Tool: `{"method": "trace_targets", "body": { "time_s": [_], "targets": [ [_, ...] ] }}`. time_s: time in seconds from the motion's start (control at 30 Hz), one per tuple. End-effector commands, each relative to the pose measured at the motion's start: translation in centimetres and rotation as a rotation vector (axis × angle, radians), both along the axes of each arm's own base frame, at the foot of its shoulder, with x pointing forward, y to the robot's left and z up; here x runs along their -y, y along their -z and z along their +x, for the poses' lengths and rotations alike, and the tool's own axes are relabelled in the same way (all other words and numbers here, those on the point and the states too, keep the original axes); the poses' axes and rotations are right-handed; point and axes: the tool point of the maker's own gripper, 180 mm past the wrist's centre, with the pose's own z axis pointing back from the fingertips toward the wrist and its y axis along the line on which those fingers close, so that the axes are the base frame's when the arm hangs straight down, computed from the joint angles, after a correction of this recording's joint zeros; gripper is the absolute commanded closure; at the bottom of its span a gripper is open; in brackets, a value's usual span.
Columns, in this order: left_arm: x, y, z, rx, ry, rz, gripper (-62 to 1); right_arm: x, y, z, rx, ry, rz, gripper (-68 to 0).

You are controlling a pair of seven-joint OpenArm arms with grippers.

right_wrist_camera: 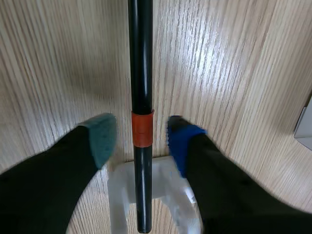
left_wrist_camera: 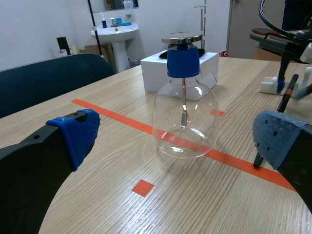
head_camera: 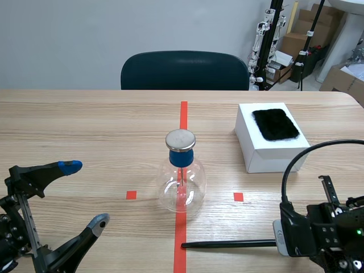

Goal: Do the electroscope experiment. put the rod down on the box

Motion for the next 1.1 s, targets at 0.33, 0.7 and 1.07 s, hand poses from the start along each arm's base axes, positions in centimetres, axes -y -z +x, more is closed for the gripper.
{"method": "trace_targets", "body": {
  "time_s": [0.33, 0.7, 1.07],
  "targets": [
    [-0.3, -0.7, 0.2, 0.025, -0.009, -0.019, -62.3, -0.9, -1.5, 1.0, 0.027, -0.011, 0.042, -67.9],
    [-0.3, -0.7, 0.2, 0.025, -0.009, -0.019, -62.3, -3.0, -8.6, 5.2, 0.290, 0.091, 0.284, -67.9],
    [-0.3, -0.7, 0.2, 0.025, -0.009, -0.019, -62.3, -4.0, -17.5, 5.6, 0.507, 0.240, 0.730, -67.9]
  ]
}}
